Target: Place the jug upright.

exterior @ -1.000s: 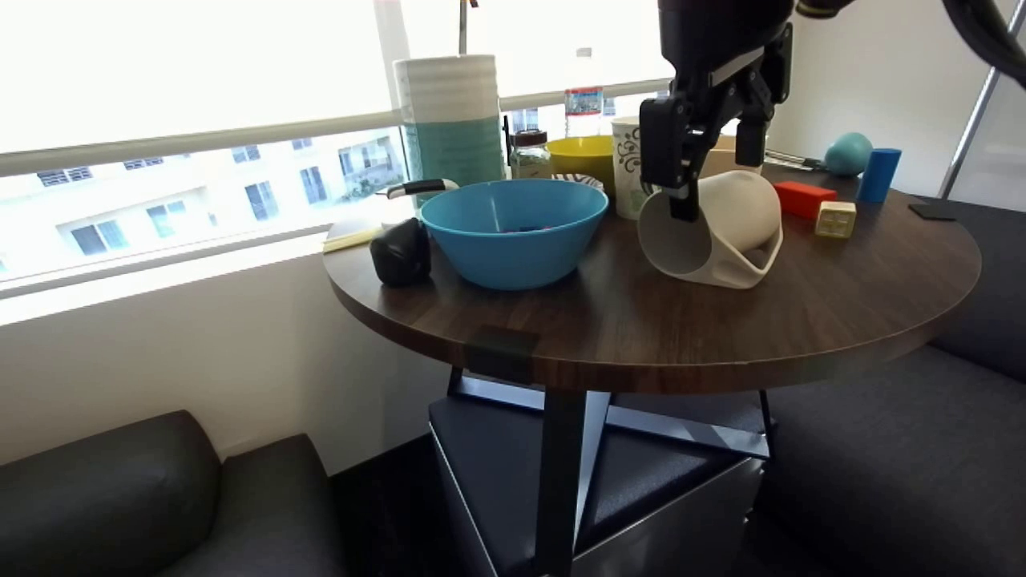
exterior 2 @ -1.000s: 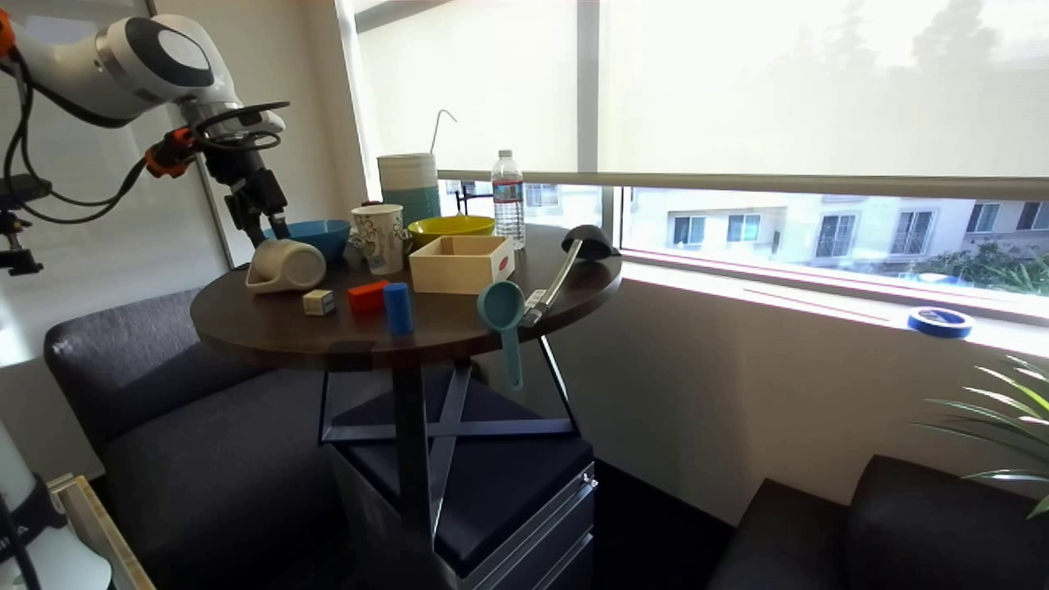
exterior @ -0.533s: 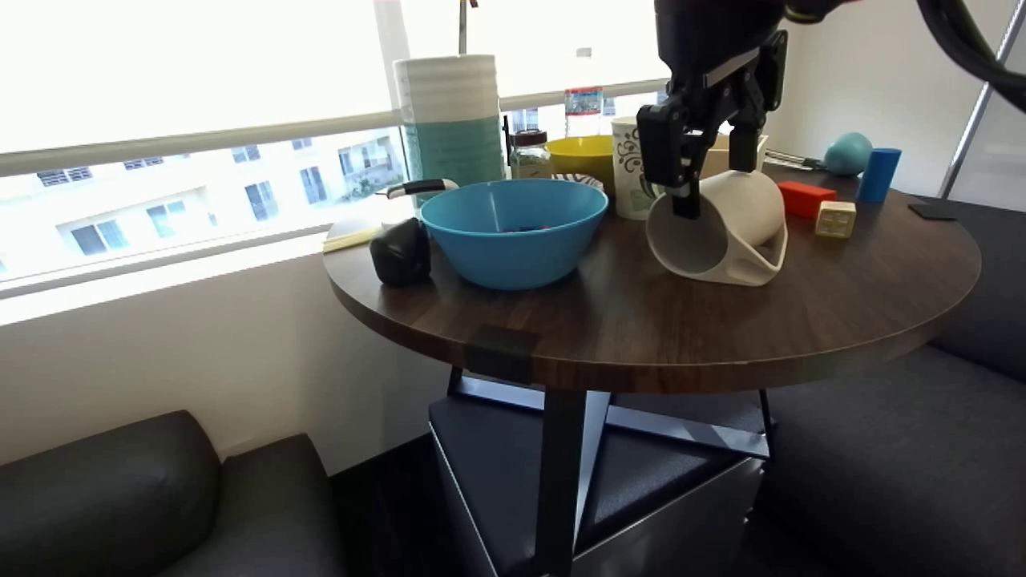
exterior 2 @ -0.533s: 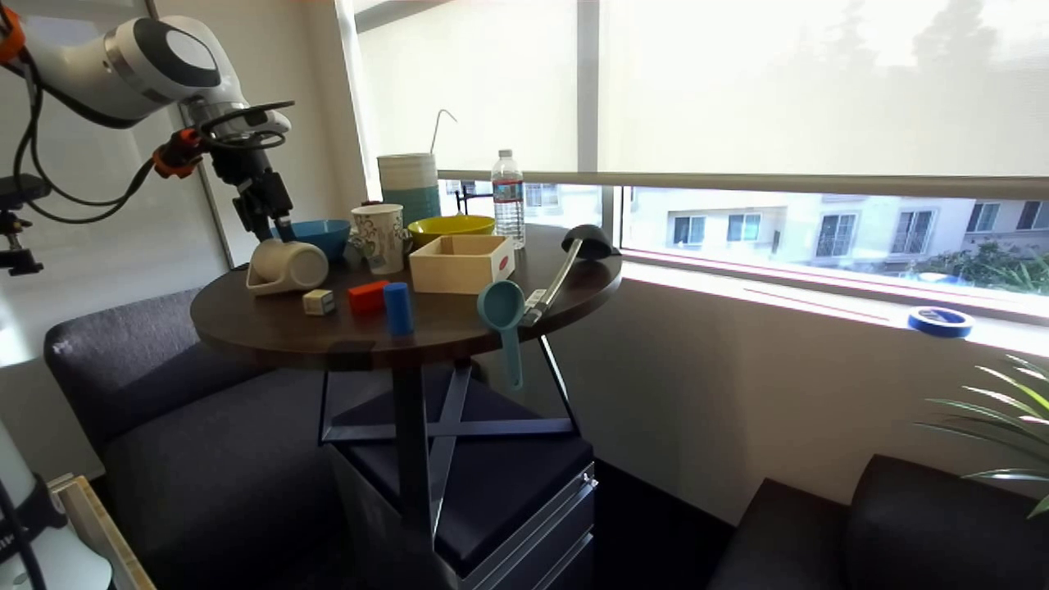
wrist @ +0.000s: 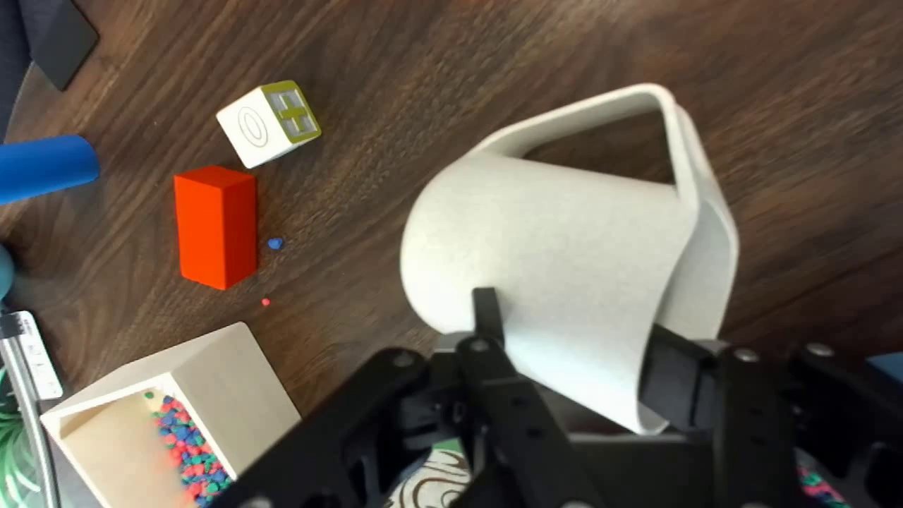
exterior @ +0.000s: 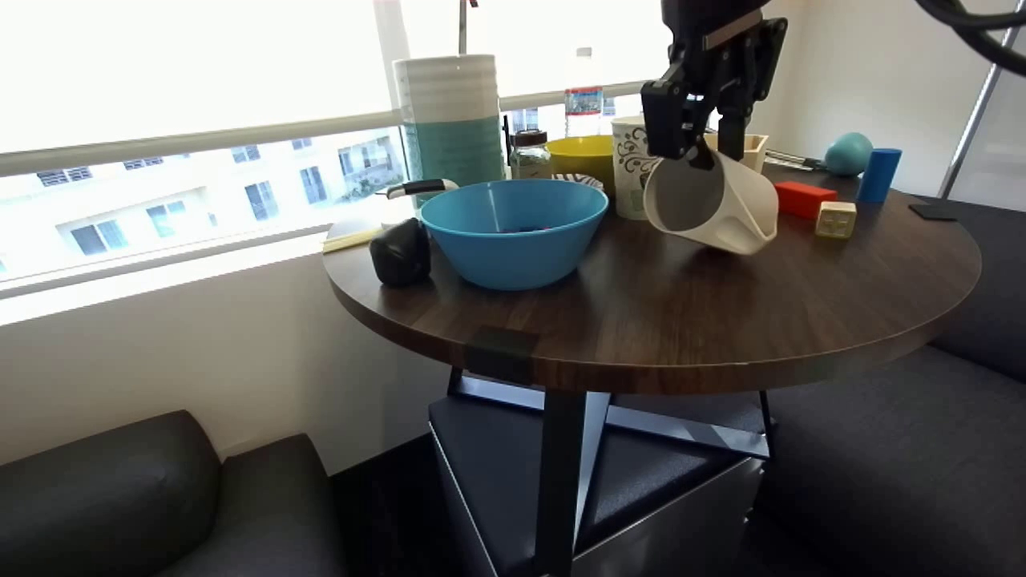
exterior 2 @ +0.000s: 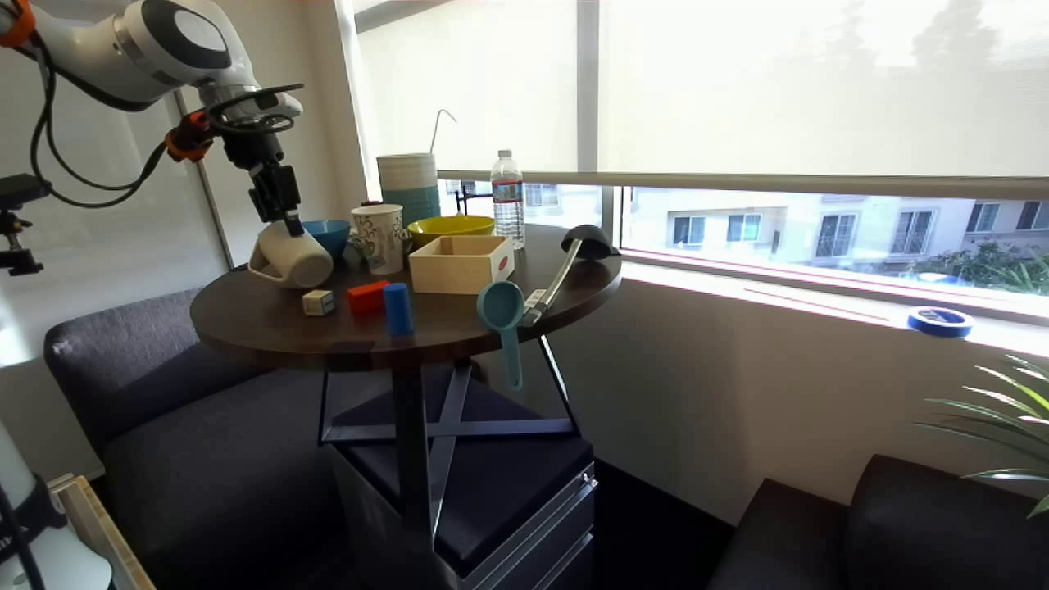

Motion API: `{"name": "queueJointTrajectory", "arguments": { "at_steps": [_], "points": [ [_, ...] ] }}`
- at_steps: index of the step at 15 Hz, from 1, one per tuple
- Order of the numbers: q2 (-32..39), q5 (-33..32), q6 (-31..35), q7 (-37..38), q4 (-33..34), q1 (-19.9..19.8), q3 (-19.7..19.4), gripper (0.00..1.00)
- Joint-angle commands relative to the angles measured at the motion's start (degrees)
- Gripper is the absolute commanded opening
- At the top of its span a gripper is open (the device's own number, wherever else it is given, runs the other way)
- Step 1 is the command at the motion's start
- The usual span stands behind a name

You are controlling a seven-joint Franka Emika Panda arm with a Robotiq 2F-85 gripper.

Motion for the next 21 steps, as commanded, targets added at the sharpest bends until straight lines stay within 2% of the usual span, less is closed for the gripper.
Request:
{"name": "queueJointTrajectory", "arguments": {
  "at_steps": [1,2,10,11,12,17,21],
  "points": [
    [-0.45,2.78,1.29,-1.71,-0.73,0.87,-3.08,0.05],
    [-0.82,3.62,1.53,-2.19,-1.02,0.77,-3.83,0.0],
    [-3.01,12.02,2.08,-4.94,-2.85,0.35,-8.34,0.03],
    [-3.28,12.29,2.03,-4.75,-3.01,0.15,-8.48,0.3],
    [-3.6,12.3,1.7,-4.92,-3.0,0.16,-8.47,0.31],
    [-6.98,11.01,-0.09,-6.56,-2.44,0.58,-7.84,0.65],
    [-12.29,11.22,-2.05,-9.22,-1.82,1.79,-6.89,0.93]
  ]
}}
